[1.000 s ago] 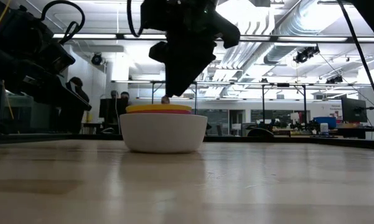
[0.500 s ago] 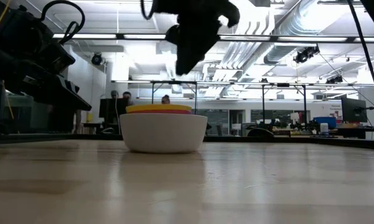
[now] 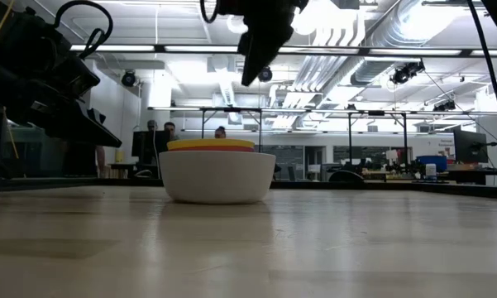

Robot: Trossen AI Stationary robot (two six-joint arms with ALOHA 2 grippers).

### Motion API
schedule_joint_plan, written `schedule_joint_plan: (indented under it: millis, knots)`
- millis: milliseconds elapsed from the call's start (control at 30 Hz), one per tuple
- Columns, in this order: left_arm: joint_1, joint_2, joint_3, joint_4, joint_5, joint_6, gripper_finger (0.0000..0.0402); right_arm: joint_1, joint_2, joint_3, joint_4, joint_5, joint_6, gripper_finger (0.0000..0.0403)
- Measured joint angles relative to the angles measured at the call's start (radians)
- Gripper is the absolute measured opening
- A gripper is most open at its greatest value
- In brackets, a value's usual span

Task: Nest bowls inside each other
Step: Return to Home Position

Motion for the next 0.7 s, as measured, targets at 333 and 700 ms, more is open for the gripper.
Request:
schedule_joint_plan:
  millis: [333, 700]
  knots:
    - [0.000, 0.000, 0.000, 0.000, 0.000, 0.000, 0.0067, -0.059, -0.057, -0.014, 0.040, -0.028, 0.019, 0.0113]
    - [0.000, 0.002, 0.000, 0.000, 0.000, 0.000, 0.0067, -0.093, -0.364, -0.548, 0.471, -0.033, 0.064, 0.0113]
